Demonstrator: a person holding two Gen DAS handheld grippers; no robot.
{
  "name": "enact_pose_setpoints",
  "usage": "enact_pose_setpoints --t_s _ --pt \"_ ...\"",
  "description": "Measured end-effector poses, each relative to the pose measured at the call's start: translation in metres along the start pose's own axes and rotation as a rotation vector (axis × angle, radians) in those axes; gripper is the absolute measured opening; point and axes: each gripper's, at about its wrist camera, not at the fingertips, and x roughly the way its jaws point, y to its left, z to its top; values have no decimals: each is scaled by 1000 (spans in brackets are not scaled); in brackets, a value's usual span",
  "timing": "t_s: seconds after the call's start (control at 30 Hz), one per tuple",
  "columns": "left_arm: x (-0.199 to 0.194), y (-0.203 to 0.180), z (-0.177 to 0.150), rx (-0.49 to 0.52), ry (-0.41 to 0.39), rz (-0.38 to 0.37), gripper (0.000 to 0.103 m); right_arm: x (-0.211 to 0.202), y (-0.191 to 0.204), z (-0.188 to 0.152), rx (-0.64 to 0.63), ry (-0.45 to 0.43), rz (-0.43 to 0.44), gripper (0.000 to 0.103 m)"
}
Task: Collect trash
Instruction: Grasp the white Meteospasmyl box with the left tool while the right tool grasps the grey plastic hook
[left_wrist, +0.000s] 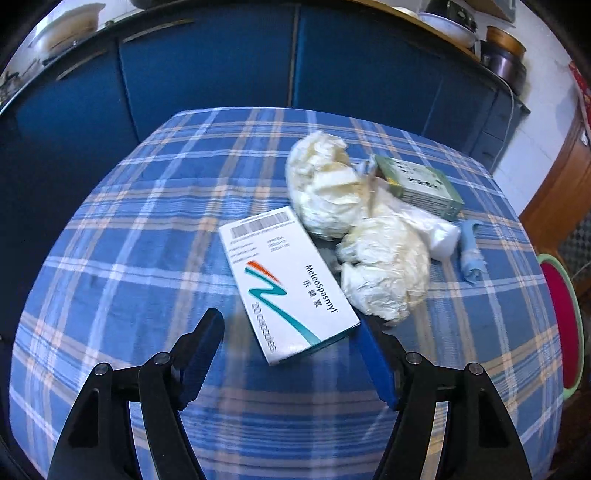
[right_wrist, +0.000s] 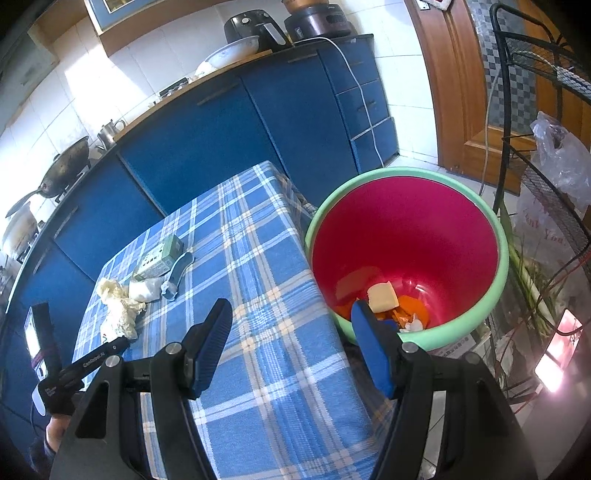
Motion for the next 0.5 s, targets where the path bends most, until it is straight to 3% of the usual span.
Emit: enact_pose_setpoints --t_s 0.27,0.5 --pt "-7 23 6 -12 -35 3 75 2 8 0 -16 6 3 69" --pt "16 22 19 17 -4 -23 74 6 22 -2 -48 24 2 69"
